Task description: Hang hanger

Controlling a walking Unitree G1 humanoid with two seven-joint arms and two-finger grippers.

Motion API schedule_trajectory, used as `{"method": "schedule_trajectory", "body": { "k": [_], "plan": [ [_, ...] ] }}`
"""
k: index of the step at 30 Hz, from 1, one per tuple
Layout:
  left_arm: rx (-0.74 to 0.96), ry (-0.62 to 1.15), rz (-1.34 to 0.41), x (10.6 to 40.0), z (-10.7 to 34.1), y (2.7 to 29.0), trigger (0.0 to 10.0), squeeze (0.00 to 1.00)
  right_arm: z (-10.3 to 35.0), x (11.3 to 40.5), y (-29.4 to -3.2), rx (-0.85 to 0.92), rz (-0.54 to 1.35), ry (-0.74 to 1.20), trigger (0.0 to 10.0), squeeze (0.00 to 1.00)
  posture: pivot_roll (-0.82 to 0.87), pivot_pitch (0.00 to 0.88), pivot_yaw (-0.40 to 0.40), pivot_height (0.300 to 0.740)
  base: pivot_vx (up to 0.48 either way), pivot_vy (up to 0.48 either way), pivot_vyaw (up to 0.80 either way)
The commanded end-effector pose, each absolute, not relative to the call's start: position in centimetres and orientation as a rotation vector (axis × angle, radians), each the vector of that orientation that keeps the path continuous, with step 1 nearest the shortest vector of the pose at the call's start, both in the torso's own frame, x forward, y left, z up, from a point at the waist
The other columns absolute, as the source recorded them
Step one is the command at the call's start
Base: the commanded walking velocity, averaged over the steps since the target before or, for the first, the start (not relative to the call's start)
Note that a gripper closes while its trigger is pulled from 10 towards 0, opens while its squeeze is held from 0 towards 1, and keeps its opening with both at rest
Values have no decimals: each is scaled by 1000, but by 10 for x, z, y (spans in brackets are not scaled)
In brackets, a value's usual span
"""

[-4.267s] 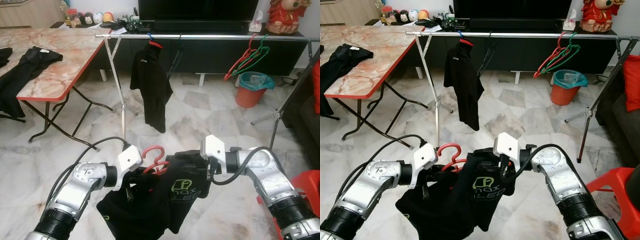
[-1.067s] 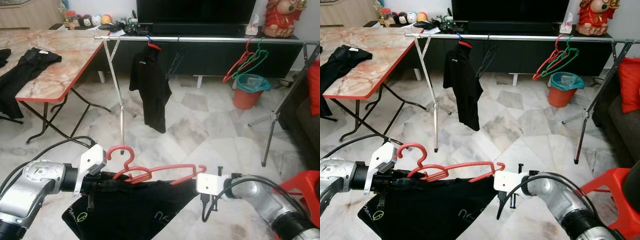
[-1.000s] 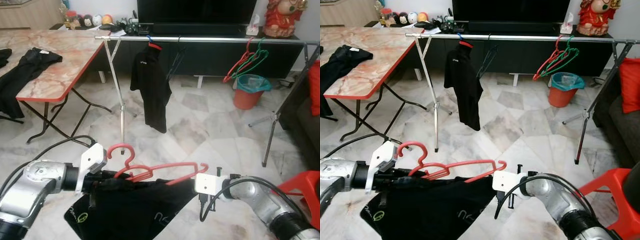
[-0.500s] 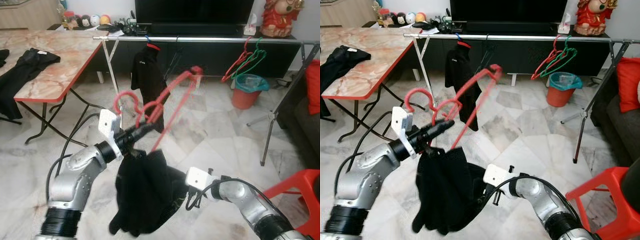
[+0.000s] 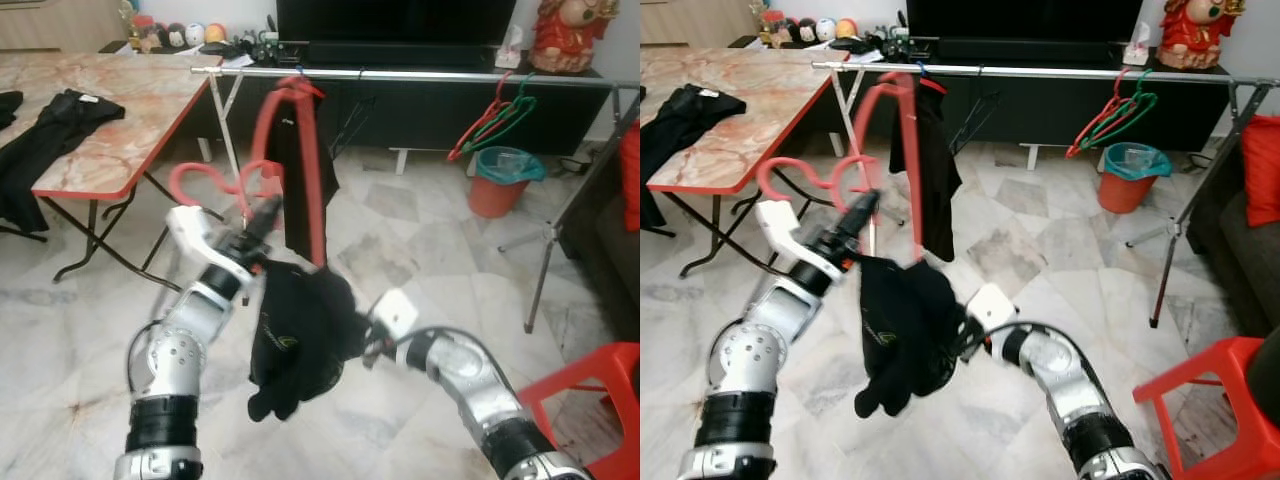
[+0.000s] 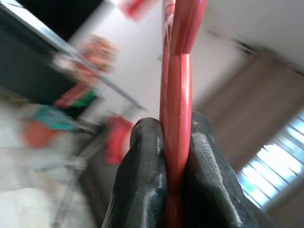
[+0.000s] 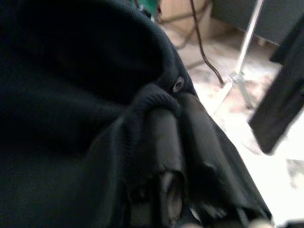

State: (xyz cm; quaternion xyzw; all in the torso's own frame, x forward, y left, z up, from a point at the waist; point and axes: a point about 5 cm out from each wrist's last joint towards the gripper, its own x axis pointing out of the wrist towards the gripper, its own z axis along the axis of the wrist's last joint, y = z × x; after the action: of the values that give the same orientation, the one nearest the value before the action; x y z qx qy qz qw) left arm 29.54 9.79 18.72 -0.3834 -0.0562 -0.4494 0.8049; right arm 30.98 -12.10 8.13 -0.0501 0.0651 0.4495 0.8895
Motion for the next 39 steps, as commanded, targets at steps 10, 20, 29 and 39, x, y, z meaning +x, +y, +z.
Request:
{"method": "schedule_trajectory", "body": {
  "k": [10, 20, 29, 39],
  "plan": [
    [-933, -371, -895, 309, 227, 94, 10000, 0, 144, 295, -100, 126, 1338, -69, 0, 0, -14, 0, 24, 740, 0, 0, 0],
    [-895, -577, -596, 335, 269, 109, 10000, 0, 128, 280, -103, 106, 1384, 52, 0, 0, -16, 0, 20, 740, 0, 0, 0],
    [-269, -282, -469, 347, 207, 114, 10000, 0, 111, 314, -125, -4, 966, 97, 0, 0, -15, 0, 29, 740, 0, 0, 0],
    [77, 100, -174, 320, 95, 192, 10000, 0, 75, 334, -182, -126, 256, 221, 0, 0, -14, 0, 29, 740, 0, 0, 0]
  ]
}}
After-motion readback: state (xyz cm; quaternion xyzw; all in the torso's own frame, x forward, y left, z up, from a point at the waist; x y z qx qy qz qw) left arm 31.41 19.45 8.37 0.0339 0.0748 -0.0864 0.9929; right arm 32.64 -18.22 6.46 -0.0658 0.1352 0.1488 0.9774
